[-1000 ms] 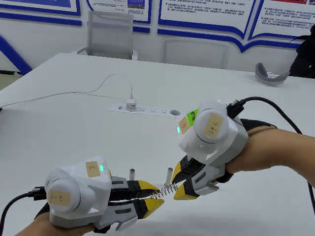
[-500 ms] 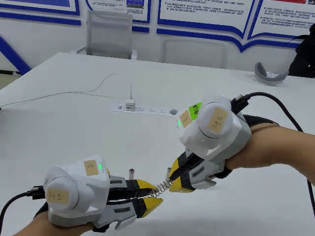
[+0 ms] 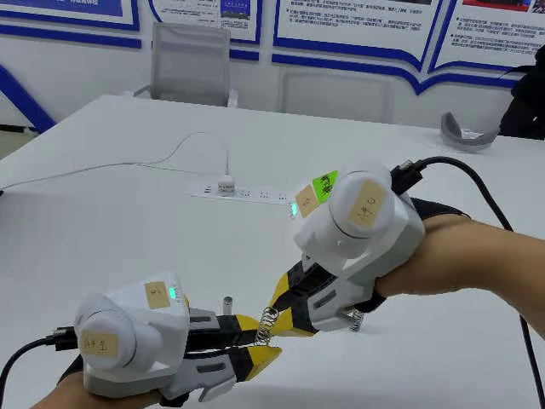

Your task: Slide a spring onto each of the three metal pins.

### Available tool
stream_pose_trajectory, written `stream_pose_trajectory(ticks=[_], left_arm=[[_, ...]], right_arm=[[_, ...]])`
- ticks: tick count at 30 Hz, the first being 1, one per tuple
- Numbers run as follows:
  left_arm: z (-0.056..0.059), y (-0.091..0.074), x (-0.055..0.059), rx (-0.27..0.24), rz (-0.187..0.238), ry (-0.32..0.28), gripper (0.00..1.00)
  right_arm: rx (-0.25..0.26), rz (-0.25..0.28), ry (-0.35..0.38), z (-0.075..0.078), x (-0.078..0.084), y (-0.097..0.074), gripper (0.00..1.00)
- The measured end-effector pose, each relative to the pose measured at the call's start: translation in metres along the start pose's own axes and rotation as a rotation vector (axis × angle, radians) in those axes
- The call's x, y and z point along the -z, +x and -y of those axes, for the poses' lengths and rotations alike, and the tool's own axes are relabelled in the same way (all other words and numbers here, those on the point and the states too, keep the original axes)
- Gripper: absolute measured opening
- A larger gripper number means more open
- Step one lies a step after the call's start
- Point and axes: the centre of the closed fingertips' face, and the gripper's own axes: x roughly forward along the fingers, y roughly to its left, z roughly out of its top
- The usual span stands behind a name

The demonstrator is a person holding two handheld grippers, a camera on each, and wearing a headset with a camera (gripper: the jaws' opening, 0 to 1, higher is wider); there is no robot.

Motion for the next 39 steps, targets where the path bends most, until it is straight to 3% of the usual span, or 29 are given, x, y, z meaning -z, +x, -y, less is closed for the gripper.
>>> stream_pose_trajectory(ticks=[31,39], left_arm=[[-0.006,-0.002,0.004,-0.021,-0.004,-0.019,0.12],[-0.003,-0.002,0.005,-0.013,-0.006,-0.039,0.22]], right_arm=[[0.004,0.067,0.057,0.003,-0.012,0.009,0.12],[0.020,0.068,0.073,0.008,-0.009,0.007,0.12]])
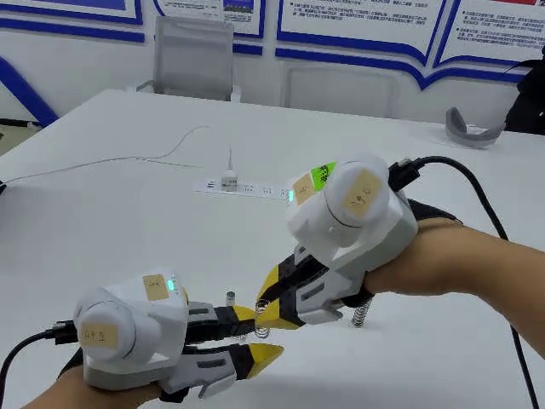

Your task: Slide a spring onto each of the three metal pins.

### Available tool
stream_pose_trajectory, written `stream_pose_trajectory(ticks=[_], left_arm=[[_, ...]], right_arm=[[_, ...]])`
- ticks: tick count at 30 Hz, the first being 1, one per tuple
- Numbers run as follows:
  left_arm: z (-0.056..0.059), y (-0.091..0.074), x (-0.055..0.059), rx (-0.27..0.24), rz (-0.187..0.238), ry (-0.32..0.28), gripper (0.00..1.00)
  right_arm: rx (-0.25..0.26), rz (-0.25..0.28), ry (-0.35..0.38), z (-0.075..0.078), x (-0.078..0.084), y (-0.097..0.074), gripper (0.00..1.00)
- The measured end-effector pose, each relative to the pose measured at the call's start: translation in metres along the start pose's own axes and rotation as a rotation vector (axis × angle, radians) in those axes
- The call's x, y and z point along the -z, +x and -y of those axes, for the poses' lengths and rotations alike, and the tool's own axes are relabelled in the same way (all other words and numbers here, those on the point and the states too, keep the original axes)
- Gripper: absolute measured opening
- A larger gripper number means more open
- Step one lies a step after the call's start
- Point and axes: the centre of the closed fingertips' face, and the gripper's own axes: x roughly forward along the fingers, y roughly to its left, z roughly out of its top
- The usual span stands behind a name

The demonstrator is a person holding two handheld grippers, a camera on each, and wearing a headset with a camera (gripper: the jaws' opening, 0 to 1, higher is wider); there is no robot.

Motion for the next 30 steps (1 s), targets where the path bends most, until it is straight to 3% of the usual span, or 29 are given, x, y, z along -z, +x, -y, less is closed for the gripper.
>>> stream_pose_trajectory(ticks=[30], left_arm=[[-0.019,-0.031,0.018,-0.085,-0.011,-0.115,0.48]], right_arm=[[0.085,0.014,0.081,0.032,0.016,-0.021,0.12]])
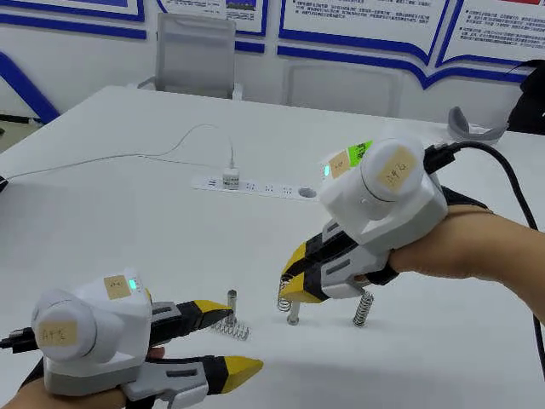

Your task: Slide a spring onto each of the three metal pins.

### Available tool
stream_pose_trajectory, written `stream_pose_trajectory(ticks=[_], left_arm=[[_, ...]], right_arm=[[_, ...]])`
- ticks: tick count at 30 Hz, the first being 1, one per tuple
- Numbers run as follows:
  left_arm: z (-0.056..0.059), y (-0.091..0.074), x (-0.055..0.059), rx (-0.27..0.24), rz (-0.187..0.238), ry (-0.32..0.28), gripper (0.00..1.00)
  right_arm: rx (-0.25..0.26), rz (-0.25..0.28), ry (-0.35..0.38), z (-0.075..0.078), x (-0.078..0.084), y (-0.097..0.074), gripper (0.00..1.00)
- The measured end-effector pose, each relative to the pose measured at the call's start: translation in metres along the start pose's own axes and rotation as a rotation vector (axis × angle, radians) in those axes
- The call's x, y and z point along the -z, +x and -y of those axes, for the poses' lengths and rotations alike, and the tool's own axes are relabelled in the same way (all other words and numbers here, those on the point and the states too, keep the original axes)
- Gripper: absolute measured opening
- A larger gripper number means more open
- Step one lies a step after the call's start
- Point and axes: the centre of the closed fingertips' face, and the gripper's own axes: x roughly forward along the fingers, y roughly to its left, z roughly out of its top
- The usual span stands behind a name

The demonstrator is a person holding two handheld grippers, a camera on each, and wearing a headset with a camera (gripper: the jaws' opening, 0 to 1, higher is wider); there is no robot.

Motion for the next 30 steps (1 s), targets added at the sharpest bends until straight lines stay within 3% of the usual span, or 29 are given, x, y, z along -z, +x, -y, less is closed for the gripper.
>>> stream_pose_trajectory(ticks=[14,22,30], left_arm=[[-0.014,-0.011,0.005,-0.056,0.002,-0.031,0.55],[-0.016,-0.014,0.009,-0.068,0.000,-0.041,0.56],[-0.018,-0.016,0.010,-0.076,0.000,-0.048,0.56]], right_arm=[[0.071,-0.004,0.071,0.031,0.015,-0.005,0.12],[0.104,0.000,0.121,0.045,0.028,0.007,0.12],[0.105,-0.003,0.177,0.051,0.041,0.020,0.12]])
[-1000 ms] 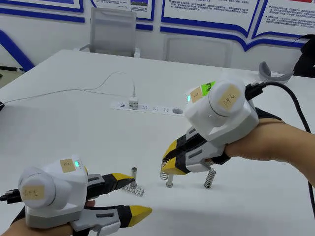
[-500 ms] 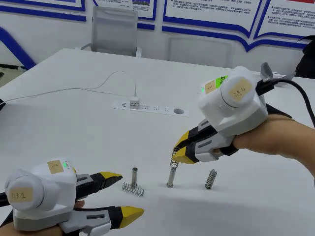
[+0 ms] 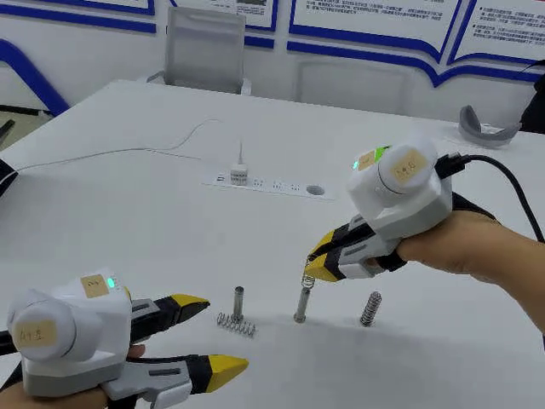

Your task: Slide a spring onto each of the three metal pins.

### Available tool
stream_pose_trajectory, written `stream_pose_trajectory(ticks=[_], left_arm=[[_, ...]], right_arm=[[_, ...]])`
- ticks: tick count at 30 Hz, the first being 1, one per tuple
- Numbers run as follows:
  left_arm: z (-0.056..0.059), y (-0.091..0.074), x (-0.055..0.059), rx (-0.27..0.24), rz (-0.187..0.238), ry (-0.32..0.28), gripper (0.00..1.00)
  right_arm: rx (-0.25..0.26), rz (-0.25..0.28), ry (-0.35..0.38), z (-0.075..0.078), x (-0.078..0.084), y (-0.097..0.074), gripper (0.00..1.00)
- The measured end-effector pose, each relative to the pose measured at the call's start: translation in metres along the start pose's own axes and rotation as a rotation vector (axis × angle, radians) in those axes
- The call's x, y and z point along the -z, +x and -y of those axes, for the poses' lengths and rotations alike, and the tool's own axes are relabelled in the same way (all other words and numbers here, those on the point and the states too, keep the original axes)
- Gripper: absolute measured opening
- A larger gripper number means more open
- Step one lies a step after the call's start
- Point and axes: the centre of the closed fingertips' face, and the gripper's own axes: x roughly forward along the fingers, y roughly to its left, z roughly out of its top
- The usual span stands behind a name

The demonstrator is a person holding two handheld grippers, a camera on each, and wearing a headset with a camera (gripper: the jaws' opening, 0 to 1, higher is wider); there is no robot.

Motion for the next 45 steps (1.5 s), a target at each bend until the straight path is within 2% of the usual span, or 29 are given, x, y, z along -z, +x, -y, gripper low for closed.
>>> stream_pose_trajectory(ticks=[25,45], left_arm=[[-0.003,0.001,0.002,-0.002,-0.002,-0.014,0.55],[-0.003,0.002,0.007,0.000,-0.014,-0.017,0.55]], right_arm=[[-0.004,-0.013,0.028,0.002,0.012,0.014,0.12],[0.000,-0.034,0.079,0.000,0.031,0.039,0.12]])
